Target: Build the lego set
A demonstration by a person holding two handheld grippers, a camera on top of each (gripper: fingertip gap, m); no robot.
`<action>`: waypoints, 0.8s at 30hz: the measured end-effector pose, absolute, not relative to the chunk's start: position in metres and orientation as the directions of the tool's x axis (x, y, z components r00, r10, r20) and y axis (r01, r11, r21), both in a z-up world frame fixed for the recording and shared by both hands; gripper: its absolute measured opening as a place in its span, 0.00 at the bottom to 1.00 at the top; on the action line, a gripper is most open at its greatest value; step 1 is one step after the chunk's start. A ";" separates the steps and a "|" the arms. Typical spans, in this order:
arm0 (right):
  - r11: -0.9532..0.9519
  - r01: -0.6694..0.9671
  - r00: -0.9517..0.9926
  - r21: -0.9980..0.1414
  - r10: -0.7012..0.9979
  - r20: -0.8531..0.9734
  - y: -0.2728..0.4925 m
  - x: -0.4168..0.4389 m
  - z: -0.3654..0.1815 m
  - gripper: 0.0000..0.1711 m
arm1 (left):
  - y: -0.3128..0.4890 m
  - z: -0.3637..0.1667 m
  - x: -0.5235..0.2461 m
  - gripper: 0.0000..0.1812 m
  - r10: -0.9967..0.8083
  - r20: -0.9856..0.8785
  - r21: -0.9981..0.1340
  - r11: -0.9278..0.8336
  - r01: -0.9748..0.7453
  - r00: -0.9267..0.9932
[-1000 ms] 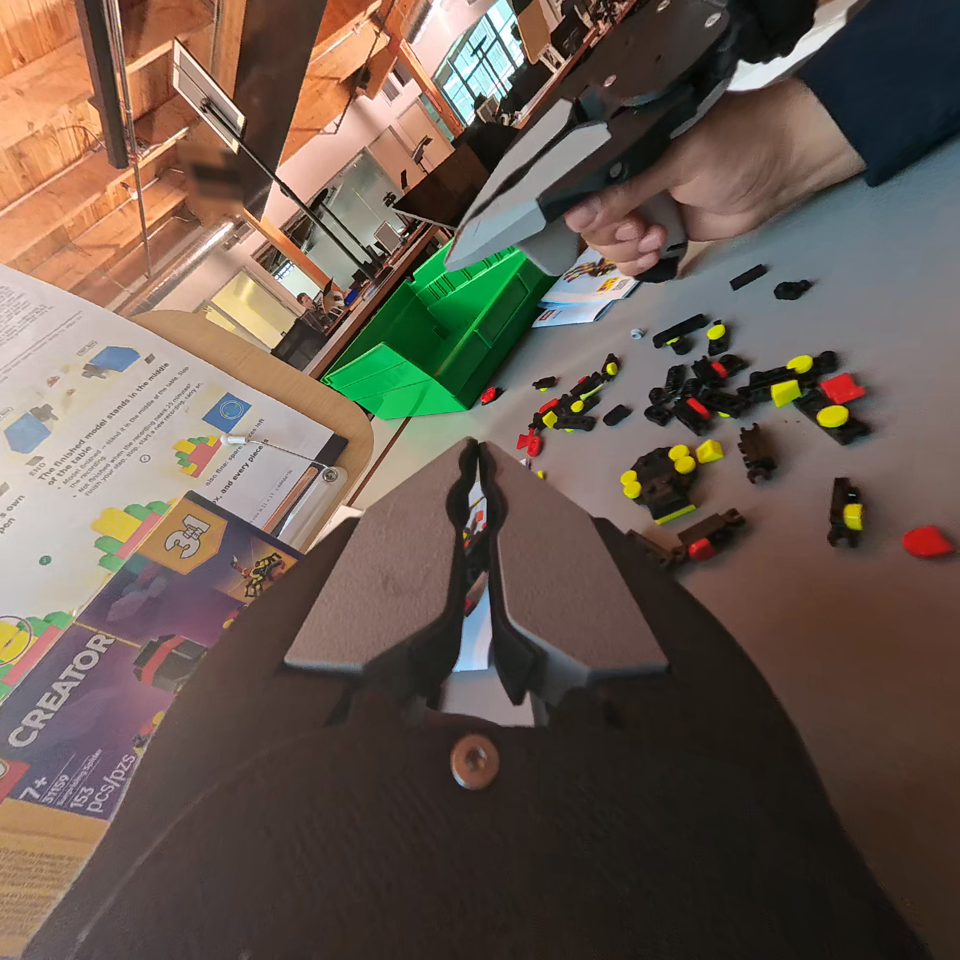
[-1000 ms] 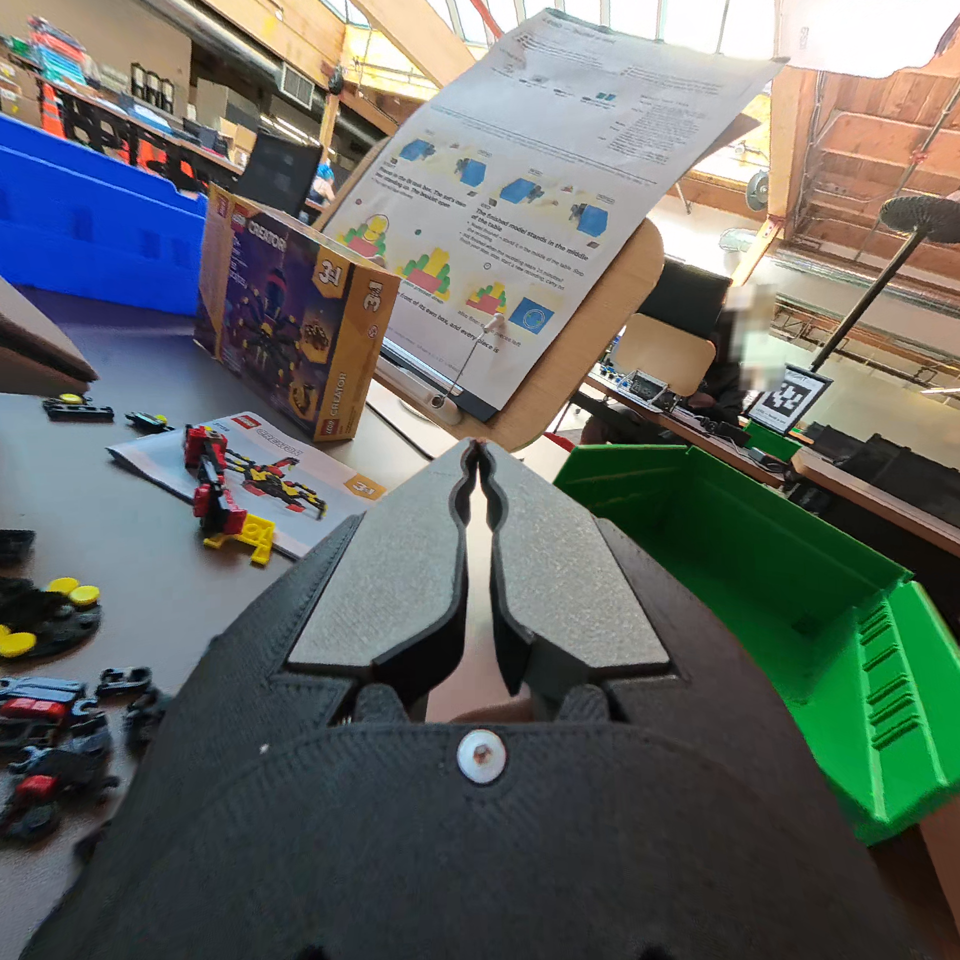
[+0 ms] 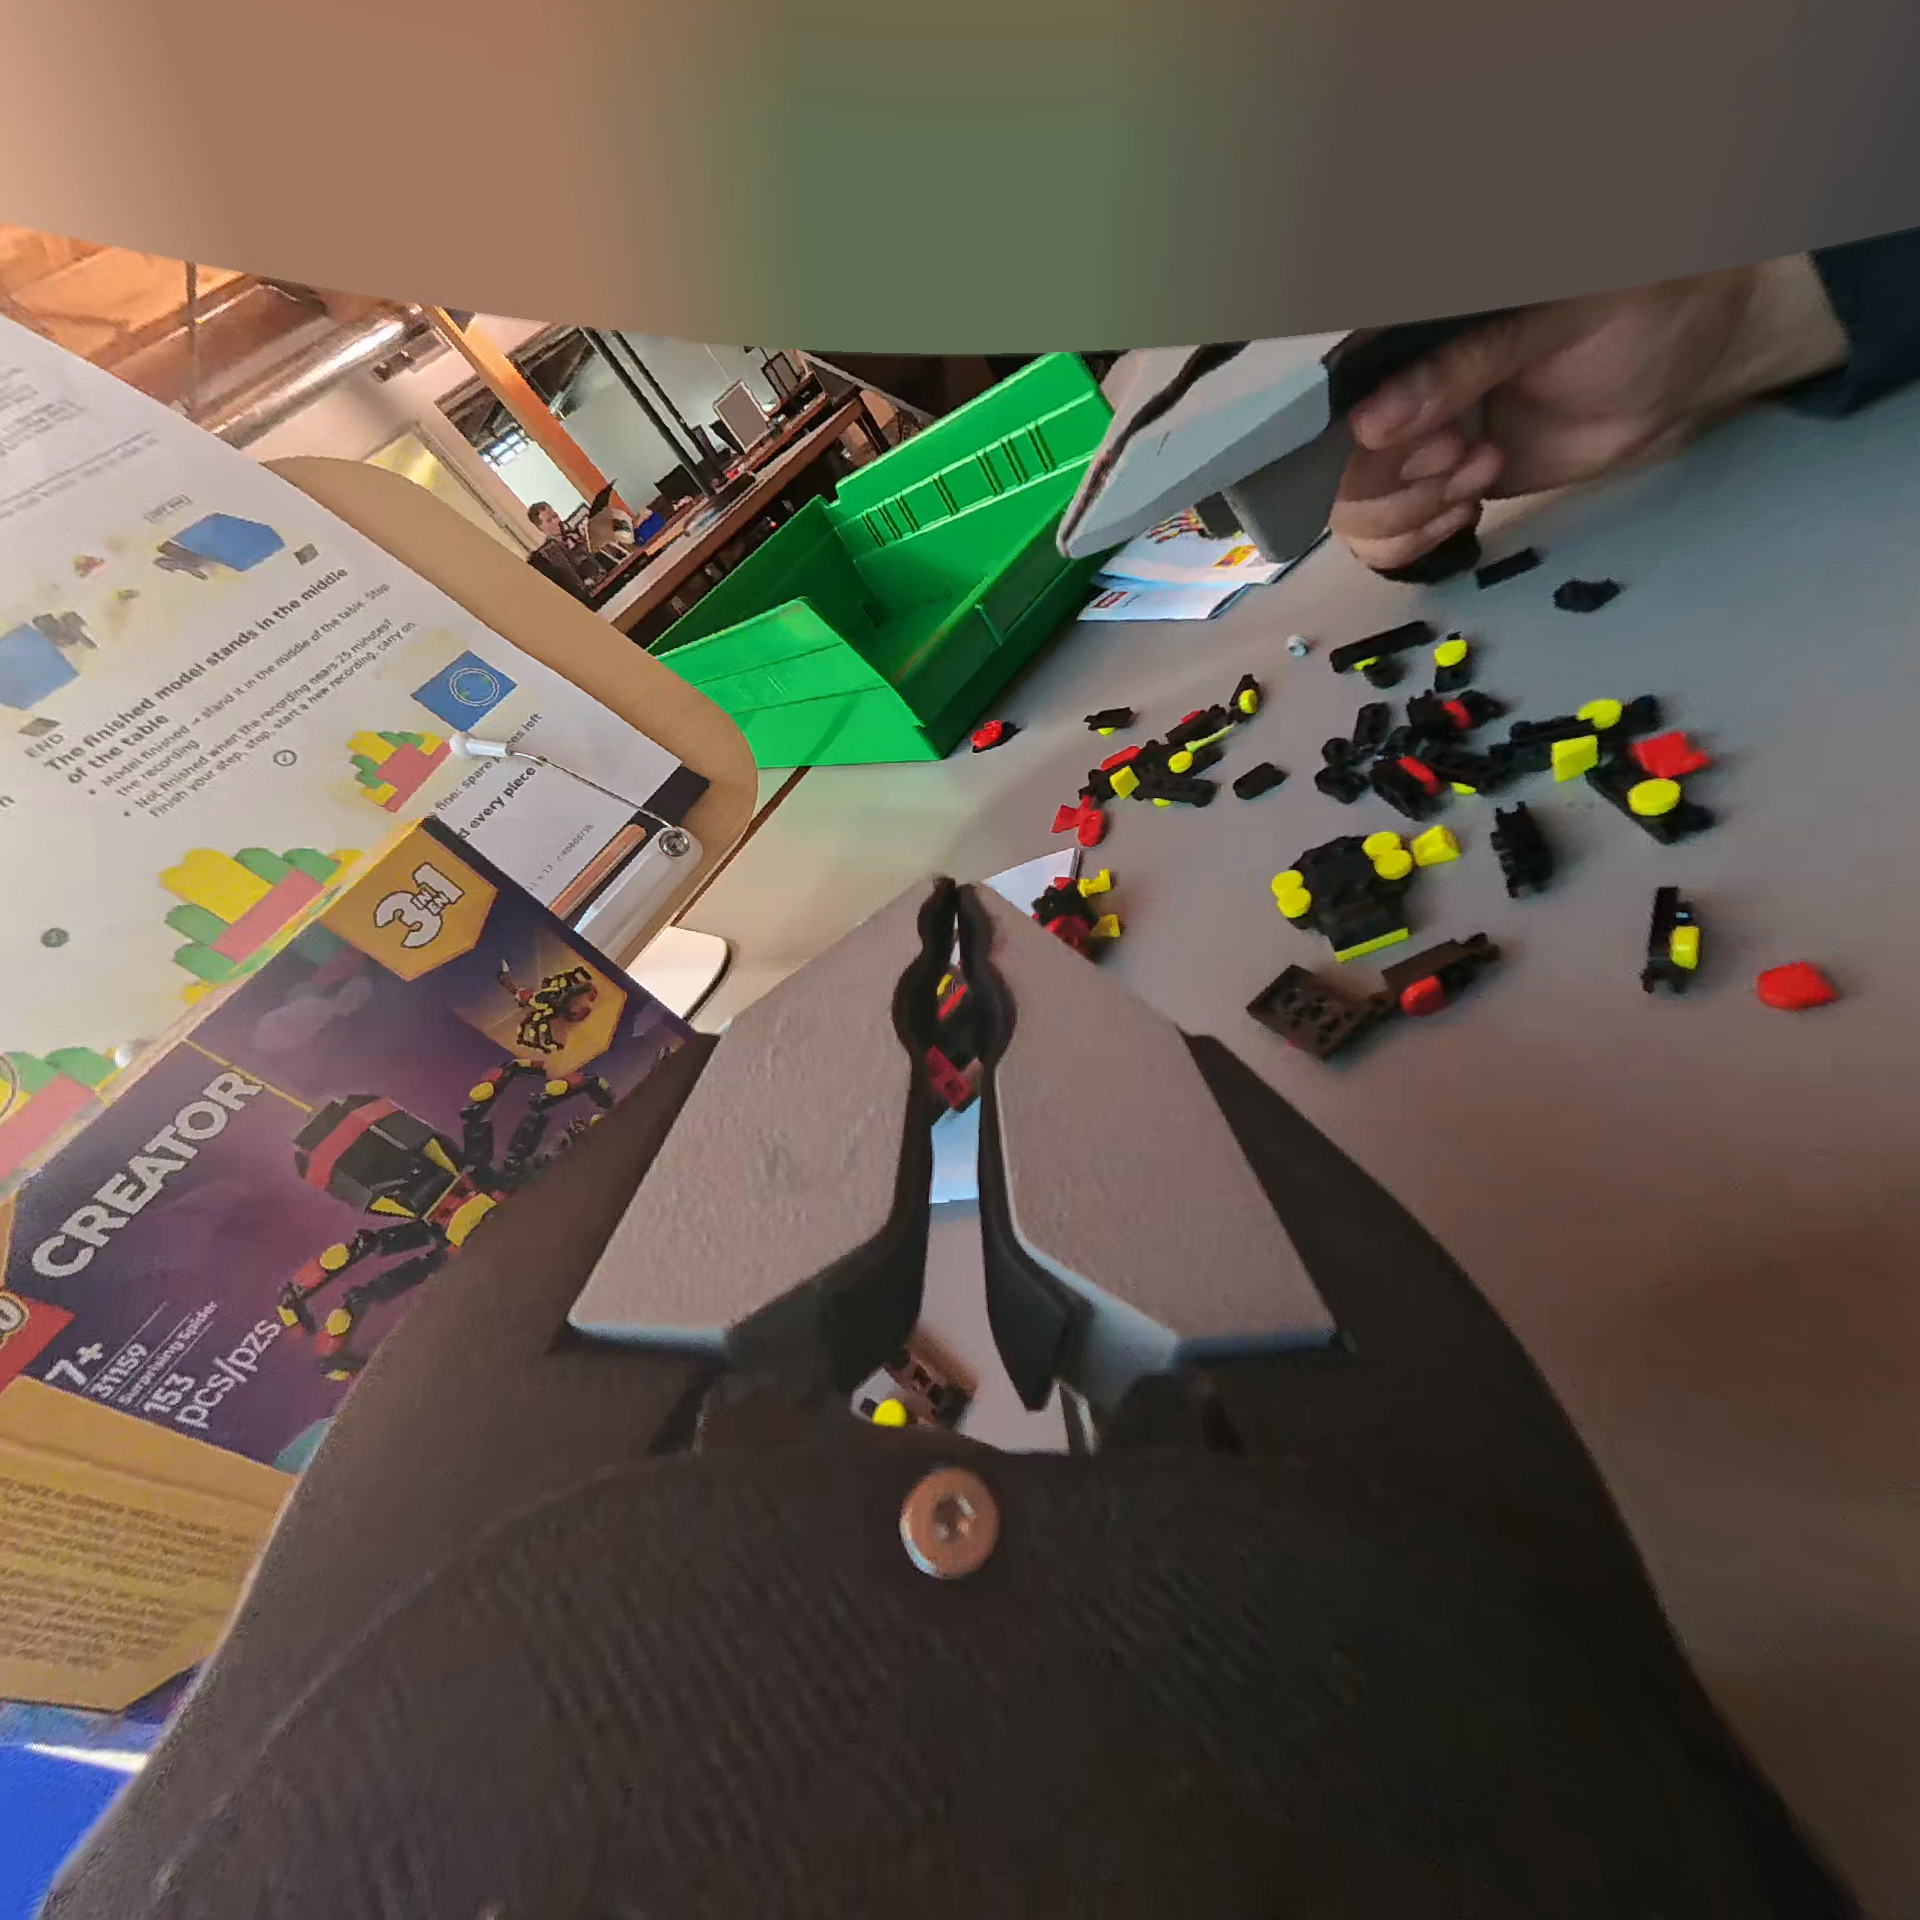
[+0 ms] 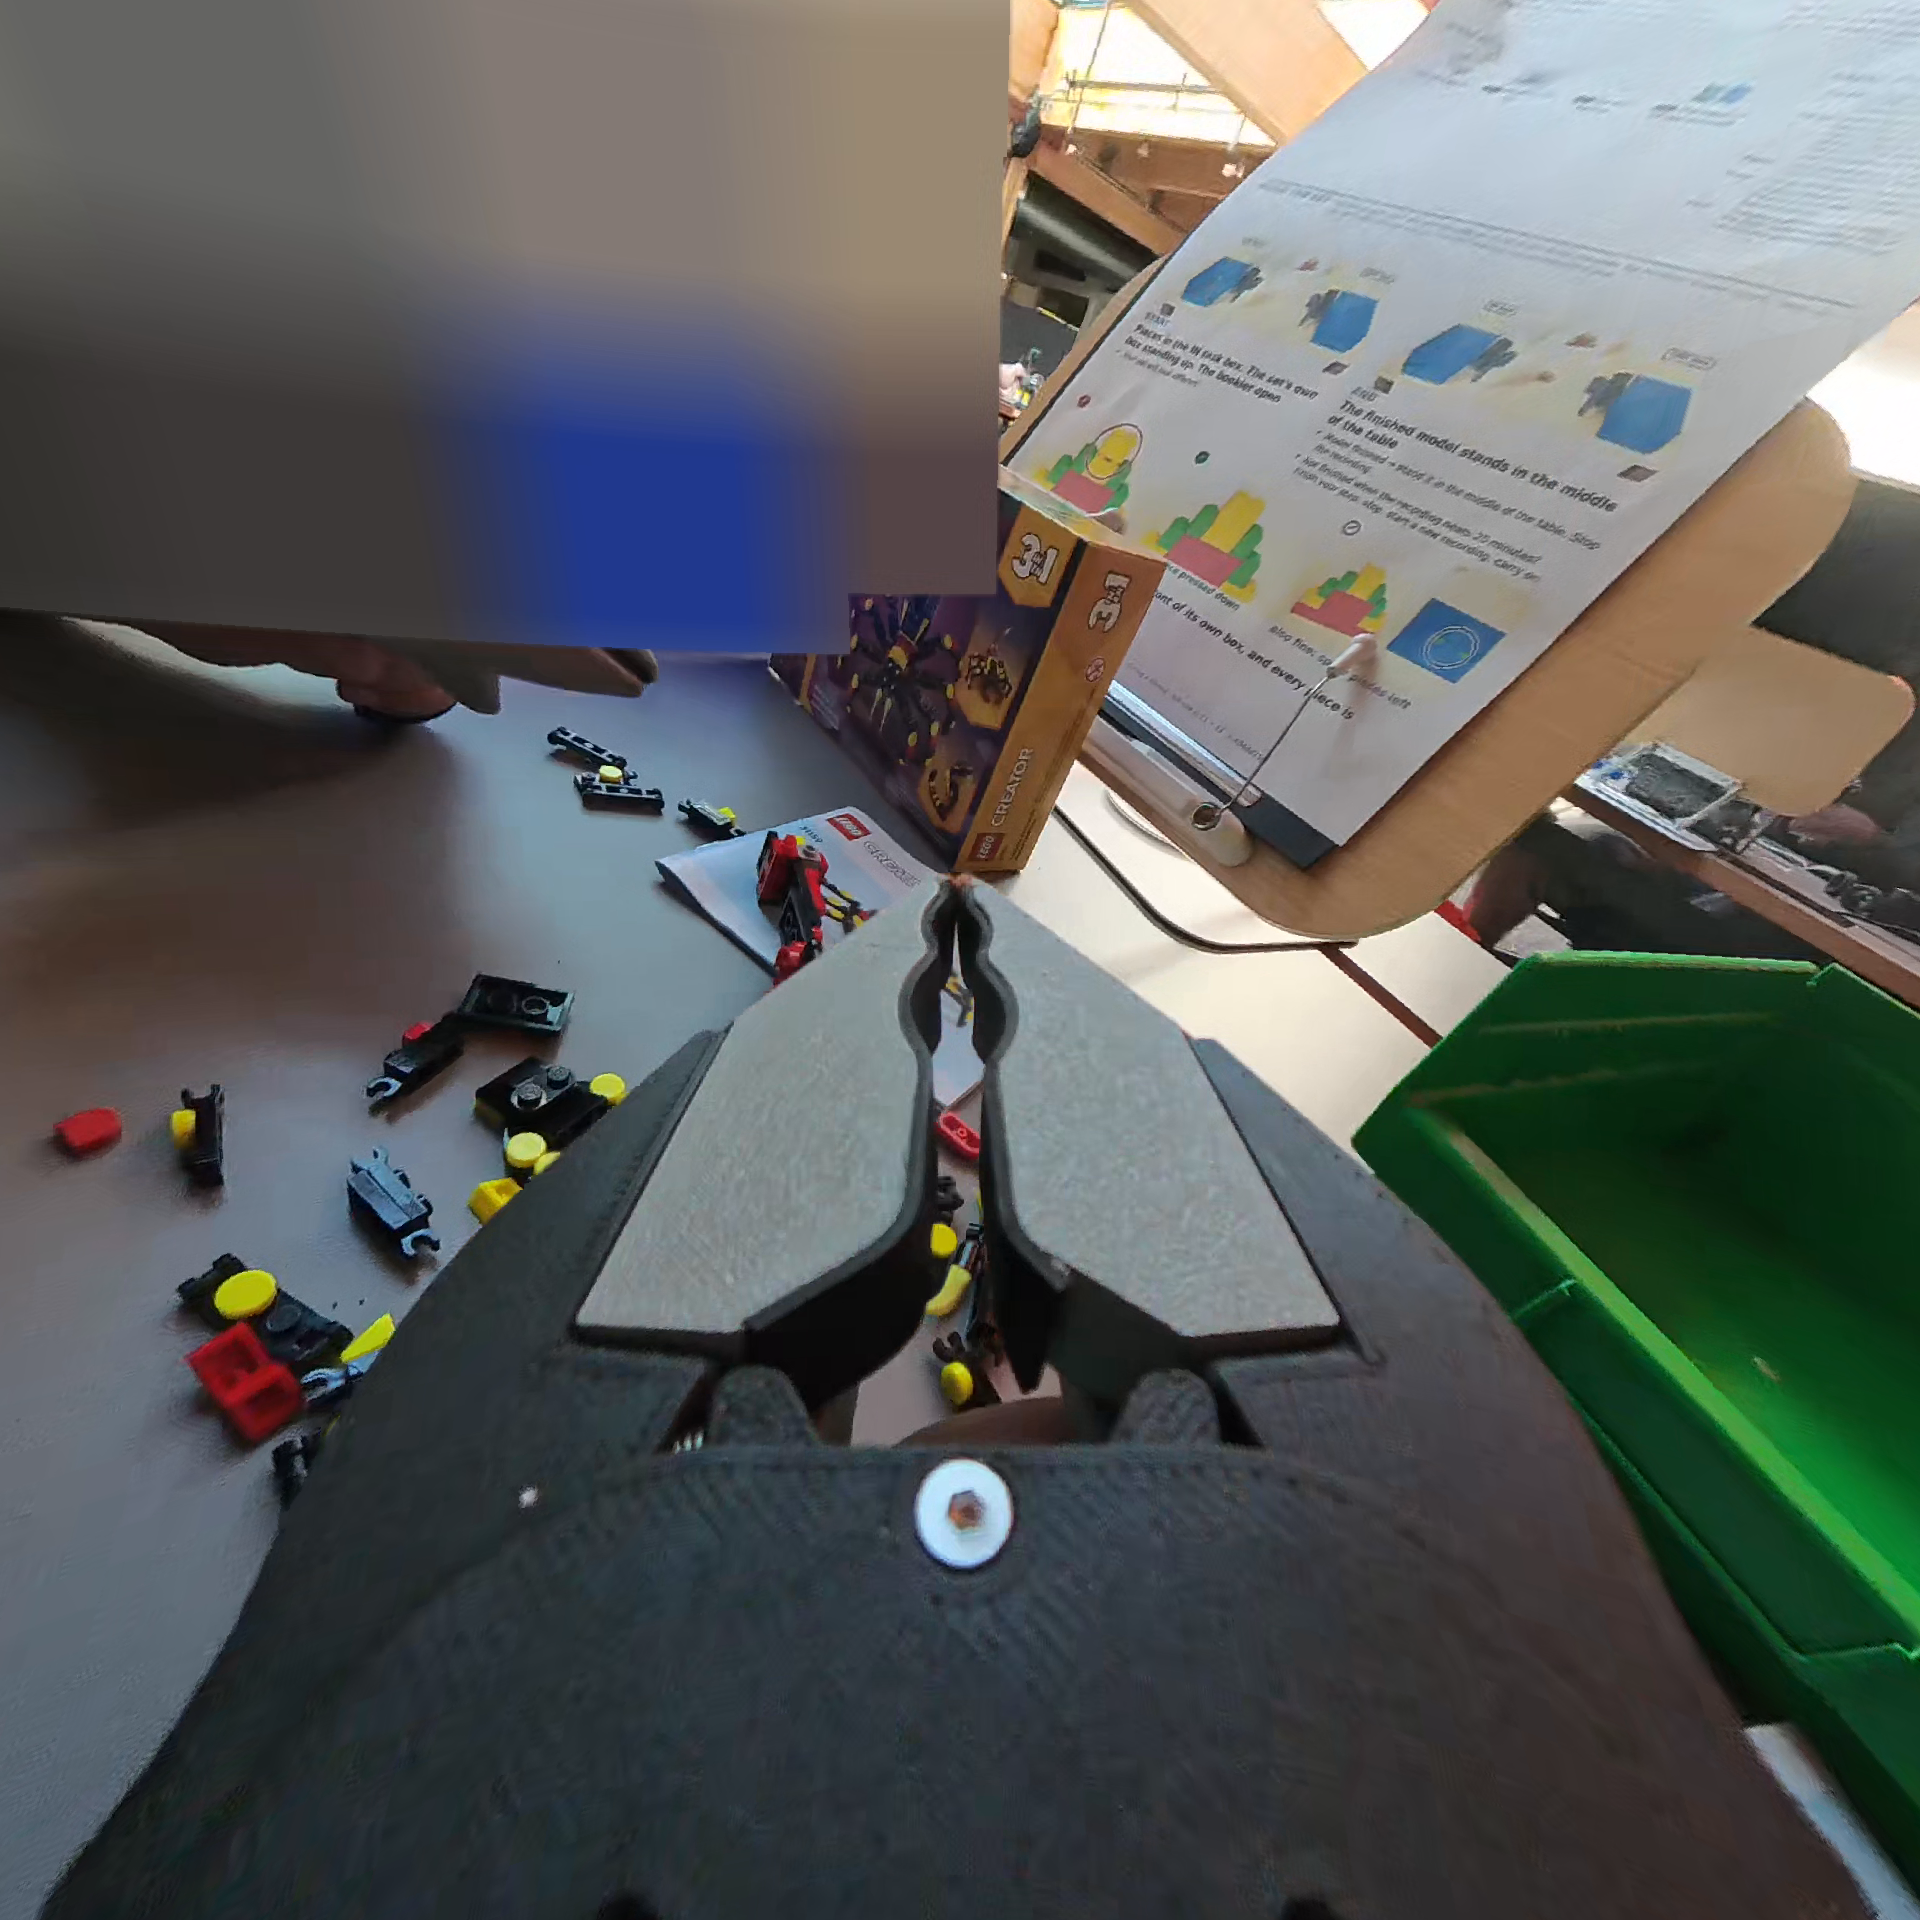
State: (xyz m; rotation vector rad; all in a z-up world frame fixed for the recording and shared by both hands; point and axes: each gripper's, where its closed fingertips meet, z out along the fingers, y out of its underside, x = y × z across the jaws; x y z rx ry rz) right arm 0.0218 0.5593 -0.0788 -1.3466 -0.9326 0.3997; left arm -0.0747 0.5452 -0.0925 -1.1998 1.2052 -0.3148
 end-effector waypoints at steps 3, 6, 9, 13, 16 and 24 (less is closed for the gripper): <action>0.205 0.275 0.549 -0.939 0.768 0.329 0.556 0.021 -0.084 0.00 | 0.552 -0.094 -0.077 0.00 -0.724 -0.560 -0.819 0.413 -0.397 0.403; 0.161 0.330 0.418 -0.930 0.859 0.297 0.540 0.016 -0.100 0.00 | 0.560 -0.097 -0.077 0.00 -0.718 -0.566 -0.812 0.404 -0.421 0.404; 0.141 0.391 0.325 -0.910 0.903 0.280 0.526 0.020 -0.113 0.00 | 0.564 -0.098 -0.074 0.00 -0.669 -0.617 -0.777 0.432 -0.458 0.415; 0.086 0.431 0.248 -0.898 0.946 0.210 0.511 0.025 -0.125 0.02 | 0.565 -0.106 -0.065 0.00 -0.593 -0.697 -0.704 0.459 -0.541 0.403; 0.033 0.493 0.199 -0.870 0.969 0.150 0.500 0.026 -0.138 0.07 | 0.568 -0.116 -0.060 0.00 -0.559 -0.742 -0.648 0.457 -0.609 0.371; 0.033 0.587 0.141 -0.809 0.980 0.142 0.492 0.024 -0.156 0.08 | 0.579 -0.117 -0.032 0.00 -0.627 -0.684 -0.699 0.415 -0.583 0.373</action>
